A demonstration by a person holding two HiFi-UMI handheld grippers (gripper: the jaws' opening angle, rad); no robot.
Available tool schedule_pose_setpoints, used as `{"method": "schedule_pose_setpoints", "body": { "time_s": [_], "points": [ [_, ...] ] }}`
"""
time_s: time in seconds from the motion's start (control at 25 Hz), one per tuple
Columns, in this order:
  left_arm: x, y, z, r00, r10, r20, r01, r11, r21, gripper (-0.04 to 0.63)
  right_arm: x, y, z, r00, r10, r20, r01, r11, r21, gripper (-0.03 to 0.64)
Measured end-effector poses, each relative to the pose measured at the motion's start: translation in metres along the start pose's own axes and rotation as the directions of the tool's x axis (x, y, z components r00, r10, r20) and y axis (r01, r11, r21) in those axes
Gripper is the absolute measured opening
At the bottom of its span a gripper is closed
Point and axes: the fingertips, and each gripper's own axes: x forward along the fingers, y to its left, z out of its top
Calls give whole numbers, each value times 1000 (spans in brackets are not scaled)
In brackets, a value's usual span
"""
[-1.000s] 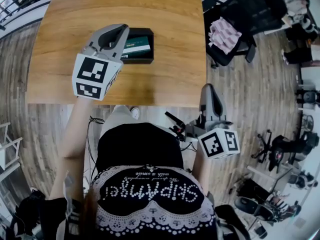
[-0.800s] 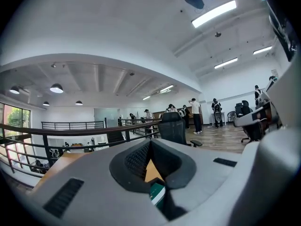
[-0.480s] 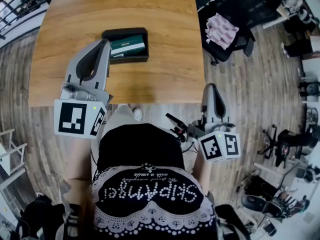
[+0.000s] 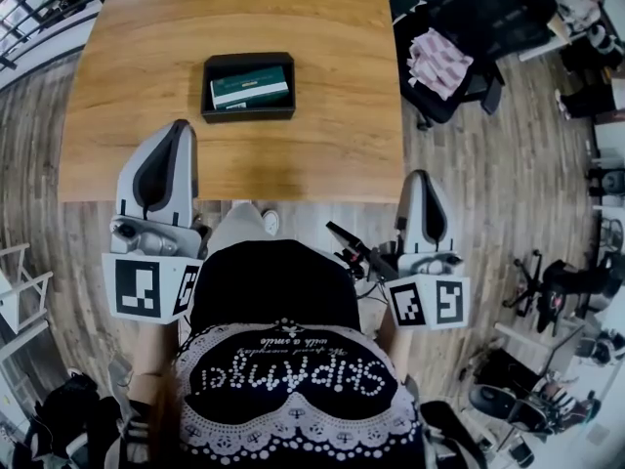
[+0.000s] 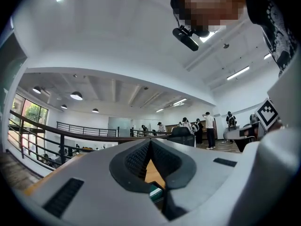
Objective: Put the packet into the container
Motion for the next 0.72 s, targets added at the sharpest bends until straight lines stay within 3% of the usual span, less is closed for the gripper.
{"method": "schedule_pose_setpoints", "body": {
  "time_s": [0.32,0.72],
  "points": [
    [-25,-3,-24,999,6,-53,-6,1000,16,31,-9,13,-12,999,32,-27,-33,999,-29,38],
    [-41,-7,-42,996,31,-81,-35,999,-38,31,-5,29,-32,995,58,-76,-60,998,-14,38]
  ]
}}
